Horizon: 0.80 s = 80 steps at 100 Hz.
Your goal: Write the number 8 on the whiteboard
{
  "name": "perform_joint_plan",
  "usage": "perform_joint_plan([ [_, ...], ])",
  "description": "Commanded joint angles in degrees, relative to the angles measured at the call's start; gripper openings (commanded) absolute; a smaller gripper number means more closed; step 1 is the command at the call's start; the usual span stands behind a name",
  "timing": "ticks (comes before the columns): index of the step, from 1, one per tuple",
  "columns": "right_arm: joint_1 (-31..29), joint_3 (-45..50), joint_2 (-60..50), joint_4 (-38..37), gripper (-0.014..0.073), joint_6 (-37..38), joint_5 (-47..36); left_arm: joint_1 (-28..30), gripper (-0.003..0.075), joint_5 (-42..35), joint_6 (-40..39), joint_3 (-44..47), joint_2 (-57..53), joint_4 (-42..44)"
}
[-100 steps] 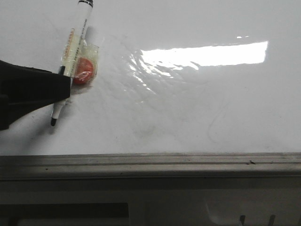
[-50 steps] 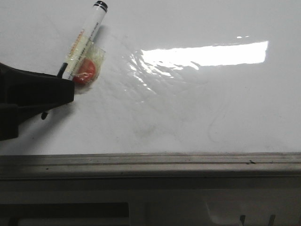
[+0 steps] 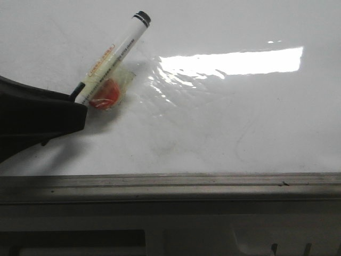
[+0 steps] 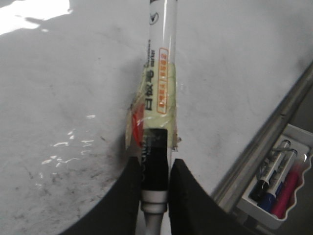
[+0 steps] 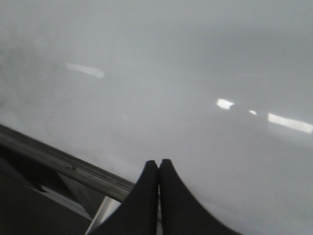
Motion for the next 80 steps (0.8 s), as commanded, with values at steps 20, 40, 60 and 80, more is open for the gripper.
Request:
perform_joint_plan([
  [20,15.34,-9.53,10.03,-0.19,0.0123,-1.01,-7.92,-0.23,-0.0020,0.73,-0.46,-1.57,-7.11,12.54],
  [40,26.77,-14.45,19.28,-0.19,0.0333,-1.01,-11.85,-0.23,-0.0020,-3.95,-0.46,-1.57,-7.00,18.49],
  [60,31.47,-19.04,27.68,-0.19,0.0332,-0.81,-17.33,-0.23,-0.0020,-10.17,-0.46,-1.73,-7.00,22.37],
  [80,31.63,-21.42,33.54,2.15,0.0332,-0.79,-20.51,-0.23,-0.0020,-9.46,-0.46,-1.71,-7.00,23.40],
])
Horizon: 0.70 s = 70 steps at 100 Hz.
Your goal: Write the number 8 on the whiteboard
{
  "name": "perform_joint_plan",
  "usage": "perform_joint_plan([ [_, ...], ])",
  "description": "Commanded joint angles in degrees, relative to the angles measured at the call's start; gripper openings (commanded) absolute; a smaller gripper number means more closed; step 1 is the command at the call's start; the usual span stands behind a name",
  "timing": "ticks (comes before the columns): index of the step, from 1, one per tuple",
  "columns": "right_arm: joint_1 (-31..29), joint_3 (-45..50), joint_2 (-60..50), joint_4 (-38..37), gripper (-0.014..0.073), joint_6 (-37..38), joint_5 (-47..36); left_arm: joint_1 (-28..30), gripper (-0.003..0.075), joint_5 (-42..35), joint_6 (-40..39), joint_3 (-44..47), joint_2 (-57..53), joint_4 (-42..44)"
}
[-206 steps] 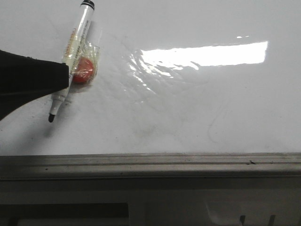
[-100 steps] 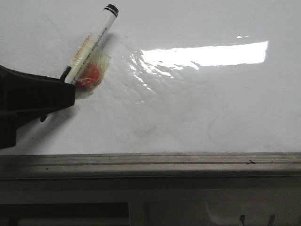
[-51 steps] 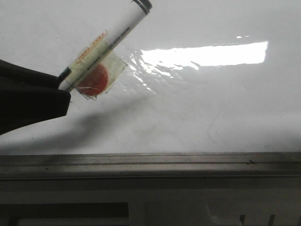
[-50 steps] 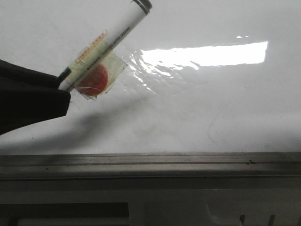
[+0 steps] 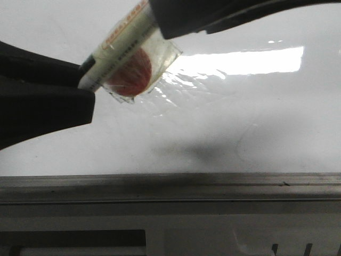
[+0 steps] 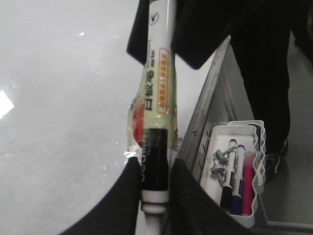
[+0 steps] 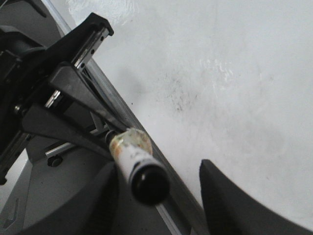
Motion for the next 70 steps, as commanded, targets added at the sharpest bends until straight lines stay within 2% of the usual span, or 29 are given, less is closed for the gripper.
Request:
perform_joint_plan([
  [1,0.20,-2.82,1.63,2.07,0.0332,-0.26,-5.99,-0.23,-0.0020,-4.28,-0.46,-1.71,-0.68,-1.19],
  [8,0.76,-3.36,2.66,2.32,0.0321,-0.26,-5.99,-0.23,-0.0020,-4.28,-0.46,-1.71,-0.68,-1.19],
  [13,0.88,-3.34,3.18,2.32,0.0275,-0.26,-5.99,-0.23,-0.0020,-4.28,-0.46,-1.71,-0.68,-1.19],
  [20,0.92,-3.34,3.70,2.94,0.0157,0.07,-5.88,-0.23,-0.0020,-4.28,-0.46,-1.71,-0.68,-1.19],
  [27,0.92,-3.39,3.70,3.75,0.0003,0.20,-5.60,-0.23,-0.0014,-4.28,-0.46,-1.71,-0.68,-1.19],
  [32,0.92,-3.39,3.70,3.76,-0.0071,0.20,-5.60,-0.23,0.0022,-4.04,-0.46,-1.71,-0.68,-1.19],
  [37,0.92,-3.39,3.70,3.76,-0.0068,0.20,-5.60,-0.23,0.0096,-3.55,-0.46,-1.71,-0.68,-1.19],
  [47,0.92,-3.39,3.70,3.76,-0.0068,0.20,-5.60,-0.23,0.0302,-1.18,-0.46,-1.71,-0.68,-1.93],
  [52,0.92,-3.39,3.70,3.76,-0.0068,0.20,-5.60,-0.23,0.0363,-0.95,-2.25,-1.71,-0.68,-2.22],
  [70,0.67,-3.39,3.70,3.76,-0.0062,0.20,-4.59,-0.23,0.0371,0.38,-8.32,-1.57,-2.32,-3.45],
])
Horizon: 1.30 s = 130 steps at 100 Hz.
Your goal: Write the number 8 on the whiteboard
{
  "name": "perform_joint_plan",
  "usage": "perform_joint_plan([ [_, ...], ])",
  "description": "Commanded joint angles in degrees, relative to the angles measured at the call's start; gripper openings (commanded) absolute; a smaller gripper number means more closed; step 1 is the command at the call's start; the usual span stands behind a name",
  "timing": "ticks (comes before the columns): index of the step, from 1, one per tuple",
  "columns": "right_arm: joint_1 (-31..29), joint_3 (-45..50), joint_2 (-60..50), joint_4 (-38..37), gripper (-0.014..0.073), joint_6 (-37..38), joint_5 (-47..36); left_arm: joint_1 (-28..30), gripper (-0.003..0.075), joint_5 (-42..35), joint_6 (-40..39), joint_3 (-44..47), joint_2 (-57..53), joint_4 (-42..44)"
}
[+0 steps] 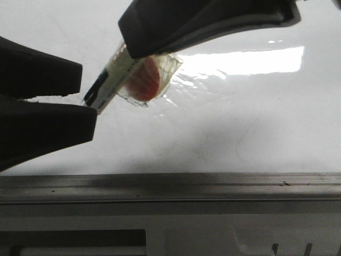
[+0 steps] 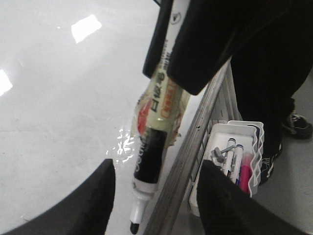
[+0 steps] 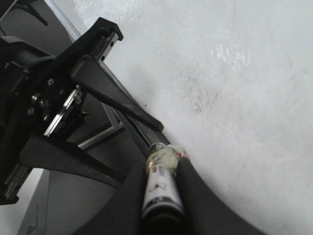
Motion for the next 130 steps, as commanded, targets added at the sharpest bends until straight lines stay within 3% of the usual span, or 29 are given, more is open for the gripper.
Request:
perform_joint_plan([
  [1,-0.63,-1.90,-0.62,-0.68,-0.0062,-0.37,-3.15,-0.23,0.0371,-1.96,-3.01,-1.23,-1.95,-2.37],
  [14,-3.33,-3.98,-0.62,-0.01,-0.0062,-0.10,-0.71,-0.23,0.0371,1.53,-7.80,-0.59,-6.55,-7.28],
  [29,-8.58,-9.66,-0.62,-0.01,-0.0062,0.03,4.14,-0.12,0.0371,6.88,-7.81,-0.59,-13.55,-15.94],
  [62,-18.53,-20.87,3.08,-0.01,-0.0062,0.03,11.50,-0.12,0.0371,11.25,-7.91,-0.59,-17.19,-16.37],
  [89,-18.92,-21.94,9.68,-0.24,-0.0062,0.03,15.43,-0.12,0.0371,11.03,-7.91,-0.59,-17.19,-16.59],
  [112,-18.92,-21.94,6.64,-5.79,-0.0062,0.03,27.75,-0.12,0.0371,11.03,-7.91,-0.59,-17.19,-16.59],
  [130,-18.63,-21.84,6.79,-2.15,-0.0063,-0.20,28.86,-0.12,0.0371,11.03,-7.91,-0.59,-17.19,-16.59],
])
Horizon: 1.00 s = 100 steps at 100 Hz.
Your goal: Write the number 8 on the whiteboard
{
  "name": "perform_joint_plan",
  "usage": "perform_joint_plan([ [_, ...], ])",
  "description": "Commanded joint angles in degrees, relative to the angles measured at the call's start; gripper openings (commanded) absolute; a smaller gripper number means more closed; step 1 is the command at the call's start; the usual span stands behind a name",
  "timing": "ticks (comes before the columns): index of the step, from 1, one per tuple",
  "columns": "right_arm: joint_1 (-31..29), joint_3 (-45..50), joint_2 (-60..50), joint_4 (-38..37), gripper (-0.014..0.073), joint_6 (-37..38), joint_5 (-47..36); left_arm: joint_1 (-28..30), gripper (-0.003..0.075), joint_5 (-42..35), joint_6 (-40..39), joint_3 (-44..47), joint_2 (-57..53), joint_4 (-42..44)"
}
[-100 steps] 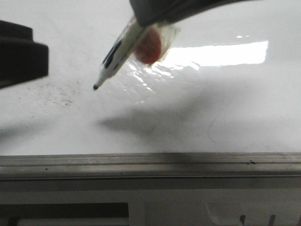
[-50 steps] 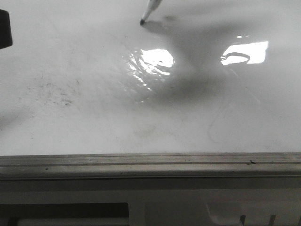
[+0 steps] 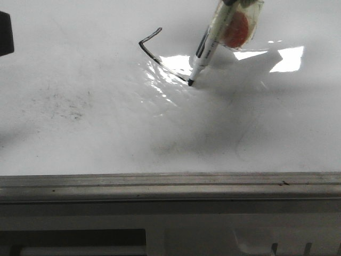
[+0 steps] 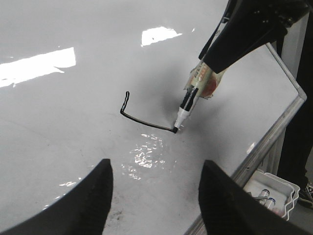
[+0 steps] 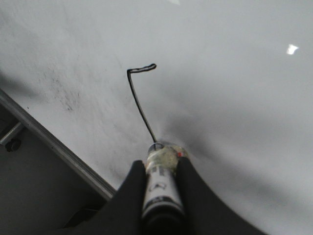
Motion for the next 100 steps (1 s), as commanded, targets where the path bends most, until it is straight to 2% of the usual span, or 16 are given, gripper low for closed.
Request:
perform_joint_plan([
  [1,-0.37,-0.98,-0.05,-0.93,-0.0063,-1.02,-2.00,-0.12,0.0371,-3.56,-0.66,-1.46,-0.17,-1.36],
  [13,2.01,-0.98,1.75,1.52,-0.0063,-1.75,-8.16,-0.12,0.0371,-3.56,-0.66,-1.46,-0.17,-1.36],
  [26,0.85,-1.10,1.29,1.52,-0.0063,-0.55,-14.40,-0.12,0.0371,-3.56,-0.66,-1.46,-0.17,-1.36],
  [48,-3.91,-1.19,1.12,0.63,-0.0063,-0.55,-14.65,-0.12,0.0371,-3.45,-0.66,-1.46,-0.17,-1.36],
  [61,-3.83,-1.19,1.12,1.15,-0.0063,-0.35,-19.44,-0.12,0.0371,-3.45,-0.66,-1.46,-0.17,-1.36],
  [100,-2.70,-1.22,-1.02,1.25,-0.0063,-1.38,-17.87,-0.12,0.0371,-3.45,-0.66,-1.46,-0.17,-0.16],
])
